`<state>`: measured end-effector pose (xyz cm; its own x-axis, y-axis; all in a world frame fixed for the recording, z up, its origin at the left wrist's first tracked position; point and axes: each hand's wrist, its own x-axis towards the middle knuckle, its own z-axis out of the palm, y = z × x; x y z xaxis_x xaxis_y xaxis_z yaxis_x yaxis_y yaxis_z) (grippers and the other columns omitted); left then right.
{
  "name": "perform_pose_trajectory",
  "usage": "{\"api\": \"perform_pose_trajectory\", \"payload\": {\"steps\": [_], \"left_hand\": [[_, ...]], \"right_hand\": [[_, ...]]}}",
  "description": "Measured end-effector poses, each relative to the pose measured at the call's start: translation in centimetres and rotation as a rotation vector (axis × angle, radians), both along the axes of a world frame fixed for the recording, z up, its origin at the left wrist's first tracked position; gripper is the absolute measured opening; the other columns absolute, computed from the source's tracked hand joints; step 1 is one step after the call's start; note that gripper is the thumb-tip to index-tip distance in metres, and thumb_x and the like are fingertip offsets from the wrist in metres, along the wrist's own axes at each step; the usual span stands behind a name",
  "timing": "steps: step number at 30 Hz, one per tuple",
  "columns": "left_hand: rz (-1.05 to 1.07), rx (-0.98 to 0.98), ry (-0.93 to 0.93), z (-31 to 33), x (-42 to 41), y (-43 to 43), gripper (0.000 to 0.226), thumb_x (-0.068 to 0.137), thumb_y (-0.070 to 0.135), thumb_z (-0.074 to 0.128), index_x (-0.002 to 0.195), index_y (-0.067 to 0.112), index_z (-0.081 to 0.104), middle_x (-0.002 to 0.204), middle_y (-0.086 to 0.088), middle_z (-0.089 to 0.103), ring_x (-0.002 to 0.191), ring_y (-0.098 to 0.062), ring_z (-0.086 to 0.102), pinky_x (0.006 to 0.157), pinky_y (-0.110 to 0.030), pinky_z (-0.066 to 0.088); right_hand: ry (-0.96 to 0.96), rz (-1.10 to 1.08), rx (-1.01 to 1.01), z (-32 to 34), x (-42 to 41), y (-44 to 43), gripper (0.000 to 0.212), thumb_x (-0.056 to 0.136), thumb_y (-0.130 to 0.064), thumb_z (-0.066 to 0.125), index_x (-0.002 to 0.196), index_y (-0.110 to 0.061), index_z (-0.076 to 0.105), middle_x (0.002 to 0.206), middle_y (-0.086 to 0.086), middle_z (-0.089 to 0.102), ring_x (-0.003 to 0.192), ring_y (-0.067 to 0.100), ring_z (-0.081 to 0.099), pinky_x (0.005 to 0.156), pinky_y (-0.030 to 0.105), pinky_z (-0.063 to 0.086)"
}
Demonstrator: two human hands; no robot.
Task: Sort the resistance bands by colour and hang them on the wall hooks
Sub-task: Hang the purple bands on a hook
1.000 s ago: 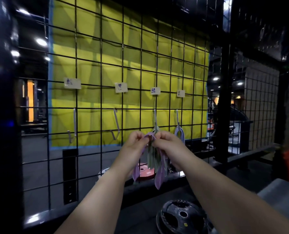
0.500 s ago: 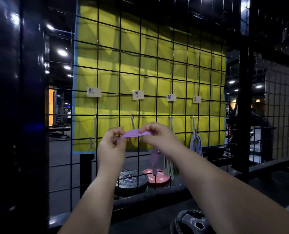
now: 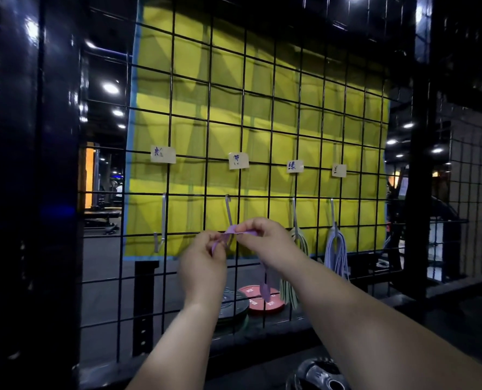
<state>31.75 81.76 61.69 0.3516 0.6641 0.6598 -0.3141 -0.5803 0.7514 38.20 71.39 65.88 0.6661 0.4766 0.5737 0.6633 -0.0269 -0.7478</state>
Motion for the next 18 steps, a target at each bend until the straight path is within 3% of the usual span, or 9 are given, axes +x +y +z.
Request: {"api": "perform_pose_trajectory", "payload": {"steps": [5, 9, 11, 13, 14, 18], "left_hand": [[-0.023, 0.002, 0.121, -0.9, 0.4, -0.6, 0.006, 0.09, 0.023, 0.063, 0.091, 0.028, 0.066, 0.07, 0.017, 0.062, 0.064, -0.001, 0.055, 0.048, -0.019, 0.032], [-0.107, -0.043, 0.085, -1.7, 0.8, -1.1, 0.016, 0.085, 0.019, 0.068, 0.079, 0.032, 0.062, 0.065, 0.012, 0.066, 0.064, -0.008, 0.06, 0.052, -0.015, 0.04], [-0.146, -0.064, 0.096, -1.9, 1.1, -1.4, 0.019, 0.084, 0.018, 0.068, 0.074, 0.033, 0.06, 0.066, 0.011, 0.067, 0.067, -0.015, 0.063, 0.06, -0.025, 0.046], [-0.165, -0.052, 0.131, -2.1, 1.0, -1.7, 0.02, 0.083, 0.018, 0.066, 0.075, 0.035, 0.059, 0.07, 0.013, 0.069, 0.069, -0.011, 0.065, 0.064, -0.03, 0.049], [-0.177, -0.037, 0.14, -2.0, 0.9, -1.8, 0.02, 0.082, 0.018, 0.065, 0.075, 0.035, 0.057, 0.071, 0.014, 0.069, 0.069, -0.007, 0.065, 0.065, -0.031, 0.05], [-0.313, 0.026, 0.125, -1.8, 0.4, -1.6, 0.012, 0.087, 0.013, 0.061, 0.085, 0.025, 0.062, 0.065, 0.021, 0.067, 0.061, 0.002, 0.061, 0.058, -0.02, 0.048]], "right_hand": [[0.081, 0.02, -0.003, -1.3, 1.0, -0.2, 0.011, 0.085, -0.013, 0.068, 0.089, -0.022, 0.067, 0.108, -0.005, 0.067, 0.104, 0.013, 0.062, 0.094, 0.028, 0.049], [0.19, 0.083, 0.04, -2.2, 1.0, -0.4, 0.011, 0.081, -0.017, 0.067, 0.091, -0.019, 0.068, 0.097, 0.0, 0.069, 0.083, 0.011, 0.061, 0.069, 0.022, 0.045], [0.299, 0.137, 0.099, -2.7, 1.1, -0.4, 0.007, 0.088, -0.018, 0.061, 0.093, -0.017, 0.066, 0.09, 0.001, 0.067, 0.082, 0.013, 0.06, 0.074, 0.026, 0.046], [0.389, 0.179, 0.155, -3.2, 1.4, -0.3, 0.009, 0.095, -0.018, 0.053, 0.094, -0.014, 0.062, 0.091, 0.006, 0.063, 0.085, 0.02, 0.058, 0.082, 0.035, 0.046], [0.421, 0.191, 0.176, -3.4, 1.5, -0.3, 0.008, 0.096, -0.016, 0.05, 0.093, -0.014, 0.057, 0.088, 0.006, 0.06, 0.08, 0.02, 0.056, 0.078, 0.036, 0.045], [0.527, 0.222, 0.208, -4.1, 1.5, -0.2, 0.003, 0.098, -0.014, 0.049, 0.099, -0.011, 0.05, 0.084, 0.007, 0.057, 0.072, 0.017, 0.054, 0.068, 0.03, 0.044]]}}
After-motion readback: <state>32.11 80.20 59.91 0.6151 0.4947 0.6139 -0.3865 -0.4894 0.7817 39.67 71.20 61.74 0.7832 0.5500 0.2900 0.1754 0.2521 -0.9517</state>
